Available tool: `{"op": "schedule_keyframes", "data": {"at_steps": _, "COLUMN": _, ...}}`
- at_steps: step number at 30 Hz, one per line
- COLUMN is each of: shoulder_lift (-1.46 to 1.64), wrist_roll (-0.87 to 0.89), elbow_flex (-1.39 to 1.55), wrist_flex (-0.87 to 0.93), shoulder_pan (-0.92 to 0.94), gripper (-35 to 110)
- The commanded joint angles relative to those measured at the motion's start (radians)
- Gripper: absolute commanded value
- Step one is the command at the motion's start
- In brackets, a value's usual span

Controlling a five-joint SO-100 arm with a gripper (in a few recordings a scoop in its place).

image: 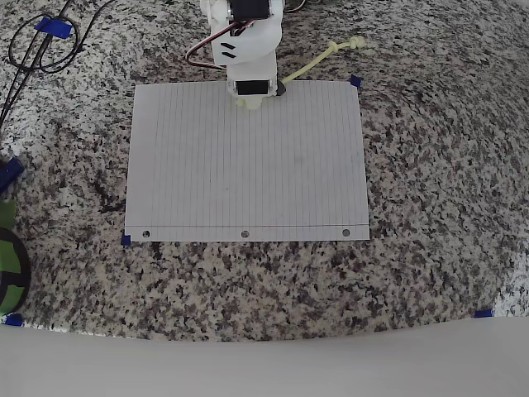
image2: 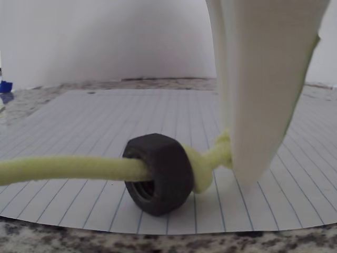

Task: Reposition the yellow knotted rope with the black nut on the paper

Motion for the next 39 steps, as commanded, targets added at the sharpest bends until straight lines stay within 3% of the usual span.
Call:
{"op": "schedule_keyframes", "data": {"at_steps": 1, "shoulder_lift": 0.104, "wrist_roll": -0.015, "elbow_flex": -0.031, "wrist_flex": -0.017, "shoulder_pan": 0.049, "gripper": 0}}
{"op": "schedule_keyframes", "data": {"at_steps": 14, "shoulder_lift": 0.577, "wrist_roll": -0.006, "elbow_flex": -0.029, "wrist_flex": -0.138, "shoulder_pan": 0.196, "gripper": 0}}
{"op": "schedule_keyframes", "data": {"at_steps": 23, "shoulder_lift": 0.732, "wrist_roll": 0.083, "elbow_flex": -0.029, "wrist_flex": -0.417, "shoulder_pan": 0.433, "gripper": 0}}
{"op": "schedule_keyframes", "data": {"at_steps": 30, "shoulder_lift": 0.638, "wrist_roll": 0.261, "elbow_flex": -0.029, "wrist_flex": -0.598, "shoulder_pan": 0.643, "gripper": 0}}
{"op": "schedule_keyframes", "data": {"at_steps": 39, "shoulder_lift": 0.474, "wrist_roll": 0.646, "elbow_flex": 0.041, "wrist_flex": -0.764, "shoulder_pan": 0.761, "gripper": 0}}
